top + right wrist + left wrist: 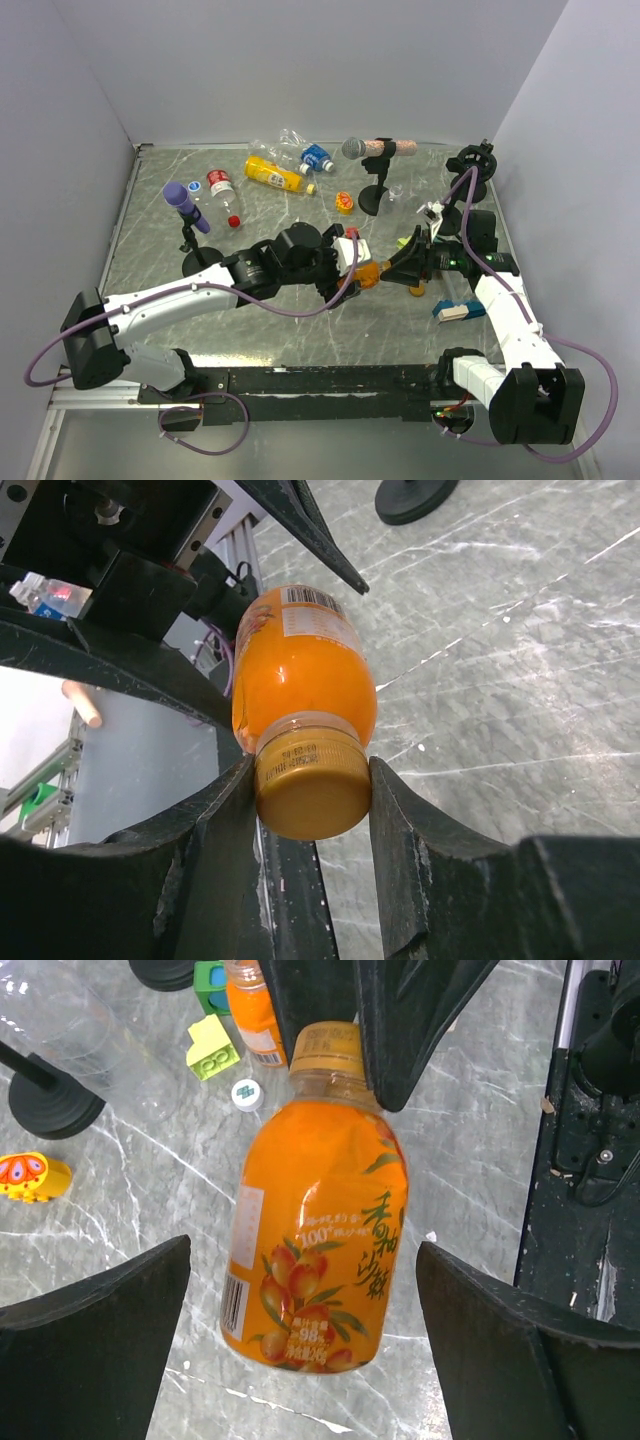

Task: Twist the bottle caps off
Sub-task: Pass from the right arm to the left

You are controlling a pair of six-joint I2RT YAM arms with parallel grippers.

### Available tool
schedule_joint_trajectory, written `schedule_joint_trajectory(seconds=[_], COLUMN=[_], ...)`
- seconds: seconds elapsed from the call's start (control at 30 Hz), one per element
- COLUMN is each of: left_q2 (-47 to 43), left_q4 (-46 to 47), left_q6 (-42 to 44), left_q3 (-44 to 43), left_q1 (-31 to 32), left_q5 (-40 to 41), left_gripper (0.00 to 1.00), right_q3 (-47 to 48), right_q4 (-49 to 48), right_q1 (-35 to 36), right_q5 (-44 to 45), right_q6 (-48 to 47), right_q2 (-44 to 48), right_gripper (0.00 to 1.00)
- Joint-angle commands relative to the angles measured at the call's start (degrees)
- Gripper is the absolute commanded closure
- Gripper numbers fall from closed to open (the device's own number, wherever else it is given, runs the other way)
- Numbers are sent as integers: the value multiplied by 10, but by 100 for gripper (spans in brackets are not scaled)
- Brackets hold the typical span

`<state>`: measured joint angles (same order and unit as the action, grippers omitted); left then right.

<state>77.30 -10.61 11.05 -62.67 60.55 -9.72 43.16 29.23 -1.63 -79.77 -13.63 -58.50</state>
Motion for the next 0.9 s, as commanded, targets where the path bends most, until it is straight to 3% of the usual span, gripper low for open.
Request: schedule_joint_trajectory(seconds=[0.0, 0.33, 0.5, 0.7, 0.73, 0.77, 0.87], left_q2=[29, 111, 109, 97, 95, 95, 91], left_q4=[-6, -79, -81, -66, -64, -65, -71], left_q6=[6, 51, 42, 35, 35, 37, 41], left_q3=[-46, -121, -113, -99, -97, -97, -91], left_q1=[11, 16, 16, 16, 16, 16, 16], left_q5=[-19, -39, -32, -34, -34, -32, -26], left_gripper=[3, 4, 27, 68, 73, 76, 80], right_q3=[27, 32, 31, 29, 30, 29, 32], right_q4=[3, 21, 18, 17, 17, 19, 19], right_q1=[8, 14, 13, 13, 13, 13, 13], right_q5=[0, 5, 10, 14, 14, 12, 6], right_q6=[-21, -45, -43, -44, -44, -44, -40], right_q2=[8, 10, 10, 10, 10, 11, 12], right_gripper=[84, 85, 85, 82, 78, 68, 24])
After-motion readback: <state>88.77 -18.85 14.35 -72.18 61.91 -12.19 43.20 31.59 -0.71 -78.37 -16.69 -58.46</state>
